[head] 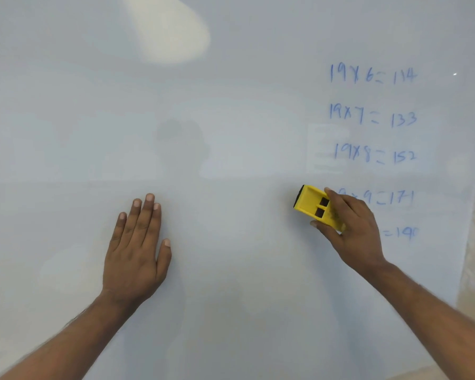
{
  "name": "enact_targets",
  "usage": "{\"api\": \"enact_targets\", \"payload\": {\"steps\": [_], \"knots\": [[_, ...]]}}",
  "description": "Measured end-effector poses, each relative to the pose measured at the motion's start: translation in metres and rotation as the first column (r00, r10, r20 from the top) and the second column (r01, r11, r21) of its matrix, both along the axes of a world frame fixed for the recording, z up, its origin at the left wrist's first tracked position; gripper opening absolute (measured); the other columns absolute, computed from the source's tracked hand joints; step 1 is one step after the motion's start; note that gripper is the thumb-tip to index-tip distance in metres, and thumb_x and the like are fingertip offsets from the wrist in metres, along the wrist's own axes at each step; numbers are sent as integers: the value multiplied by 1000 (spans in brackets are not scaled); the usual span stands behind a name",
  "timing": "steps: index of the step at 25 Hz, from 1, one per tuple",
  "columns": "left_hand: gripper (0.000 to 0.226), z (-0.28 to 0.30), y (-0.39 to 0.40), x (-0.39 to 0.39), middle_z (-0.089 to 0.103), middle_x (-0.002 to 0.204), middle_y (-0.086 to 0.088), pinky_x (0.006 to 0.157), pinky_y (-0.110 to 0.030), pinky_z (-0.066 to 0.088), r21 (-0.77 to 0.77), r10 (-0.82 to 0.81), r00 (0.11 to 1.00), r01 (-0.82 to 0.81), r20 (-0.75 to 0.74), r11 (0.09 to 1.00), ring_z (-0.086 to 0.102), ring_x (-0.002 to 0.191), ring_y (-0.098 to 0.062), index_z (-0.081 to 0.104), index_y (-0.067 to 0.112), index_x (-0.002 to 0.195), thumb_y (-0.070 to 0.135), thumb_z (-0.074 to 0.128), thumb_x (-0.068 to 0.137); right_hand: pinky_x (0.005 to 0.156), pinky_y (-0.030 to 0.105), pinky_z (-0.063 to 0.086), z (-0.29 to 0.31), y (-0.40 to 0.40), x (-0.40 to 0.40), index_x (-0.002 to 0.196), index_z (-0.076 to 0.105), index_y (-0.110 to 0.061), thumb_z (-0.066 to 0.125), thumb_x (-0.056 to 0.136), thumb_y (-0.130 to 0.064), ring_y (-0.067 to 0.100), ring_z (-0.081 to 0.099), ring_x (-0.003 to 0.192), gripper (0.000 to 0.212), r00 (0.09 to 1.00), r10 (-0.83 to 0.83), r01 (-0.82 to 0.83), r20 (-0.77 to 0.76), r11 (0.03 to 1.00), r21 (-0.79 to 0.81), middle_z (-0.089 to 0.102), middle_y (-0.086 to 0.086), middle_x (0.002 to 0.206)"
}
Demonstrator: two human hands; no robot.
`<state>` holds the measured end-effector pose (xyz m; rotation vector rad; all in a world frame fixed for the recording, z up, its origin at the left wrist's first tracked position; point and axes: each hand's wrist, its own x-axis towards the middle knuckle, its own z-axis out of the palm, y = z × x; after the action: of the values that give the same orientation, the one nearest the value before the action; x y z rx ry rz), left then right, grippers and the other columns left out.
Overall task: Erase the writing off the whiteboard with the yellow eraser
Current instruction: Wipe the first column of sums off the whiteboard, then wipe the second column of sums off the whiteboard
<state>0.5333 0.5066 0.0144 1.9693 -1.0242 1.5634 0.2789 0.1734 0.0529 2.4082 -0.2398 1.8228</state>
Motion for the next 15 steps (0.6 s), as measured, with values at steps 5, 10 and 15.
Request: {"api": "enact_targets", "payload": {"steps": [5, 10, 15], "knots": [[66, 58, -53, -28, 17, 169, -10, 129, -43, 10, 21, -57, 996, 55, 67, 998, 12, 158, -24, 21, 4, 159, 34, 33, 102, 78, 30, 36, 9, -18, -15, 144, 38, -26, 53, 85, -60, 13, 43, 92, 70, 999, -18, 15, 31, 994, 105, 51, -5, 106], [66, 131, -114, -58, 16, 170, -9, 129, -41, 9, 0, -77, 986, 78, 151, 997, 10, 158, -23, 19, 6, 160, 36, 34, 103, 74, 31, 39, 49, -44, -36, 145, 35, -32, 57, 83, -60, 6, 38, 92, 72, 993, -25, 8, 111, 989, 150, 43, -14, 101], [67, 193, -167, -93, 15, 170, -9, 129, -42, 10, -39, -67, 978, 76, 199, 996, 11, 158, -24, 18, 6, 161, 37, 34, 104, 74, 30, 39, 106, -74, -58, 147, 30, -38, 56, 83, -62, 6, 40, 94, 72, 987, 9, -28, 160, 993, 117, 42, -16, 99]]}}
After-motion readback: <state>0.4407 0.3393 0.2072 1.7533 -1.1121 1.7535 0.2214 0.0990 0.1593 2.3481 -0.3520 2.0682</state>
